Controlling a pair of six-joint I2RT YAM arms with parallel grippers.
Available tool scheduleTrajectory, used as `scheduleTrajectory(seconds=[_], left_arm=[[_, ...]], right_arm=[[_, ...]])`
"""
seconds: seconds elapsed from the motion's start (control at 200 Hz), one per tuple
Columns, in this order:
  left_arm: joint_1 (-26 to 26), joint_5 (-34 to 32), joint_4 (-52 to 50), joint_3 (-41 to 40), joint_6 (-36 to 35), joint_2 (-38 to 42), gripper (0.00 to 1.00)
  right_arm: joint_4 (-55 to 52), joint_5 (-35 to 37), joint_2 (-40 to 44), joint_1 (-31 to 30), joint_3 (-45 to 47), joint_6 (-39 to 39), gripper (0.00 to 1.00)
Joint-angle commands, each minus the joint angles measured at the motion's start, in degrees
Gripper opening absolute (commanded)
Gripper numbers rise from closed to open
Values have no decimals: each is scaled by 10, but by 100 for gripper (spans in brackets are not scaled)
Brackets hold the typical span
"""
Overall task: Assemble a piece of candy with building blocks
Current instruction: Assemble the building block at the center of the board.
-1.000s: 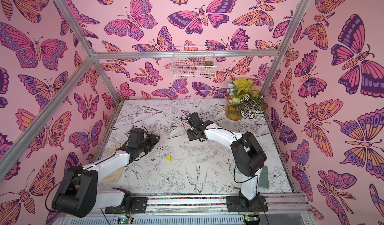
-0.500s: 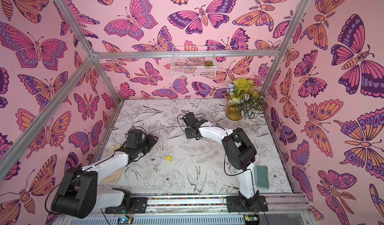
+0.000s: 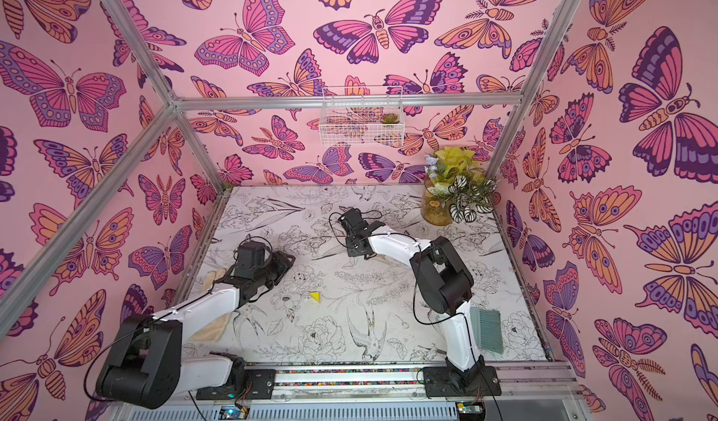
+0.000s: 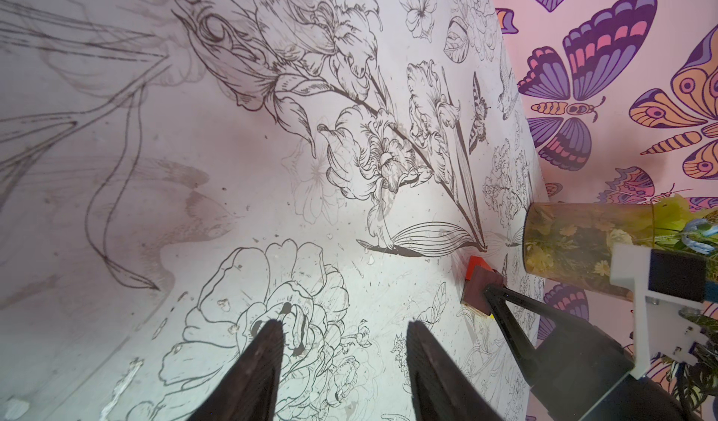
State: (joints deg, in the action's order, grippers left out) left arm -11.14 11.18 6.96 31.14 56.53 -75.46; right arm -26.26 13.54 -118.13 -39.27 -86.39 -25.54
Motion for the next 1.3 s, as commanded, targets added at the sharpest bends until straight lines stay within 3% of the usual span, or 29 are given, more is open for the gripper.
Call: scheduleTrajectory(seconds=[0.0, 0.426, 1.297], left_arm=[[5, 8, -12, -12, -11, 7, 55], [5, 11, -12, -13, -10, 5, 55], [6, 13, -12, -16, -10, 3, 55]], right_arm=[[-16, 20, -6, -5, -9, -31, 19], [-10, 26, -8, -5, 6, -97, 18], [-19, 24, -37, -5, -7, -101, 21]])
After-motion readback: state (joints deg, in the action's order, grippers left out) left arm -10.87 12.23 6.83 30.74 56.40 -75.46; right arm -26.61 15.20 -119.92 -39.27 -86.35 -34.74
